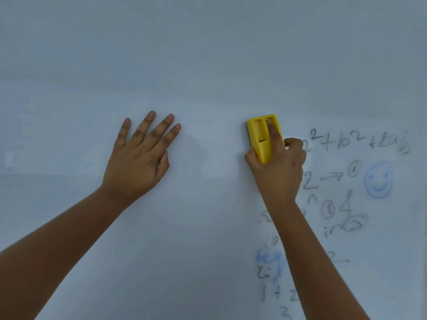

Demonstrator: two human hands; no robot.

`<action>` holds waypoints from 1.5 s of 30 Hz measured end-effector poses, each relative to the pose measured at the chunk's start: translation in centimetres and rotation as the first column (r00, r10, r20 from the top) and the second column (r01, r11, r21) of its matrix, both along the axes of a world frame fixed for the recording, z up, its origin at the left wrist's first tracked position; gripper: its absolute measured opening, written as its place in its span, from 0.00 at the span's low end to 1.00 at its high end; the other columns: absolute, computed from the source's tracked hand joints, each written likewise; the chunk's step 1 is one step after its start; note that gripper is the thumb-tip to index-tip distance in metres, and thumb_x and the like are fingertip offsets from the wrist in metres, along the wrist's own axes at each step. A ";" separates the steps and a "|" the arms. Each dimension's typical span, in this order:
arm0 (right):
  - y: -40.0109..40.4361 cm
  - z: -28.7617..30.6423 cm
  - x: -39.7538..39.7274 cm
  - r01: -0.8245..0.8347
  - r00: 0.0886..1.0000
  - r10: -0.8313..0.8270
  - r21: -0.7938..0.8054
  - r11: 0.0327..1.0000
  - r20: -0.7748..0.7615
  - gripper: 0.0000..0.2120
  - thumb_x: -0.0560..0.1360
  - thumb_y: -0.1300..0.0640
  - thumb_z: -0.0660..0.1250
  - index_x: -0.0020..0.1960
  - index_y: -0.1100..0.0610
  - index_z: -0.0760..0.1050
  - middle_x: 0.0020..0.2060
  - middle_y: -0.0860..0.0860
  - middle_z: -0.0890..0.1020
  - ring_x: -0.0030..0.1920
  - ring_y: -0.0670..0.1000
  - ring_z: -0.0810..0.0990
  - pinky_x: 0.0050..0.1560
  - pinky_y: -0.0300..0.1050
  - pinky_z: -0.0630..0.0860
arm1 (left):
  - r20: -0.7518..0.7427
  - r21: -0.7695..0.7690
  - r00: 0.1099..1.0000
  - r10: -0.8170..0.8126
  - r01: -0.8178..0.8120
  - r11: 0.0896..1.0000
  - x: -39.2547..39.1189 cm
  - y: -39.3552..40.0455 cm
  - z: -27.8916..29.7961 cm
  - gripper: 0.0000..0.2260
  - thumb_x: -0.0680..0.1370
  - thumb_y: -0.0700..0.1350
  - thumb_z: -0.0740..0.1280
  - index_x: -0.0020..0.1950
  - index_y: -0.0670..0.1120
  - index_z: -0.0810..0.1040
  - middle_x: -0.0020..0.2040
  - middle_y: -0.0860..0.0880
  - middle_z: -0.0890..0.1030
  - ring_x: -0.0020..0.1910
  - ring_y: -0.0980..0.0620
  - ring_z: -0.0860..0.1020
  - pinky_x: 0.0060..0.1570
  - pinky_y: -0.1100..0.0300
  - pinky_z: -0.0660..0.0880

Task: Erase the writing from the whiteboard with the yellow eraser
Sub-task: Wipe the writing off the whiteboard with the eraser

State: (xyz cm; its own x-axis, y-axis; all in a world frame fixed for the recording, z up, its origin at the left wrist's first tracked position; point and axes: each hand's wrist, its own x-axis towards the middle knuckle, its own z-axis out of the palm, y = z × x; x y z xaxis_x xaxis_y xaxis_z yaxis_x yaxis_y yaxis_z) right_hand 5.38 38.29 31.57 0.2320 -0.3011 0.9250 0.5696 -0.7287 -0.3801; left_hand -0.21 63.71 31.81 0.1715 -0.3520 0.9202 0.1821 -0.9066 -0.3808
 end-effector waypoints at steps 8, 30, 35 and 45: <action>-1.6 -3.1 0.2 0.034 0.999 -0.033 -0.167 0.985 0.013 0.31 0.65 0.46 0.69 0.68 0.44 0.67 0.51 0.60 0.73 0.46 0.60 0.72 0.37 0.52 0.73 | -0.009 -0.021 1.000 -0.009 0.009 1.000 -0.1 -0.2 -0.4 0.23 0.80 0.47 0.49 0.76 0.49 0.59 0.76 0.49 0.61 0.75 0.46 0.57 0.72 0.42 0.50; -1.1 -5.3 0.2 -0.035 0.999 0.035 -0.065 0.997 0.000 0.33 0.67 0.47 0.68 0.70 0.44 0.62 0.50 0.59 0.71 0.47 0.58 0.70 0.41 0.52 0.73 | 0.004 -0.054 0.999 -0.054 0.055 0.997 0.2 -0.2 -0.7 0.24 0.80 0.47 0.48 0.76 0.48 0.58 0.76 0.47 0.61 0.75 0.45 0.57 0.72 0.43 0.47; -2.4 -12.8 -0.8 -0.020 0.999 0.008 -0.264 0.964 -0.045 0.36 0.61 0.51 0.76 0.66 0.45 0.67 0.47 0.60 0.76 0.41 0.59 0.74 0.38 0.51 0.76 | 0.024 -0.106 0.997 -0.071 0.073 0.992 0.1 -0.9 -1.8 0.23 0.80 0.46 0.49 0.76 0.48 0.57 0.76 0.48 0.60 0.75 0.45 0.56 0.73 0.45 0.45; -0.8 -14.3 -0.5 -0.036 0.998 0.027 -0.167 0.985 -0.057 0.36 0.62 0.48 0.72 0.68 0.43 0.64 0.48 0.58 0.73 0.42 0.57 0.72 0.39 0.49 0.73 | 0.071 -0.226 0.994 -0.085 0.099 0.969 0.4 -2.2 -3.5 0.23 0.80 0.46 0.50 0.76 0.46 0.59 0.76 0.46 0.60 0.75 0.44 0.56 0.72 0.44 0.46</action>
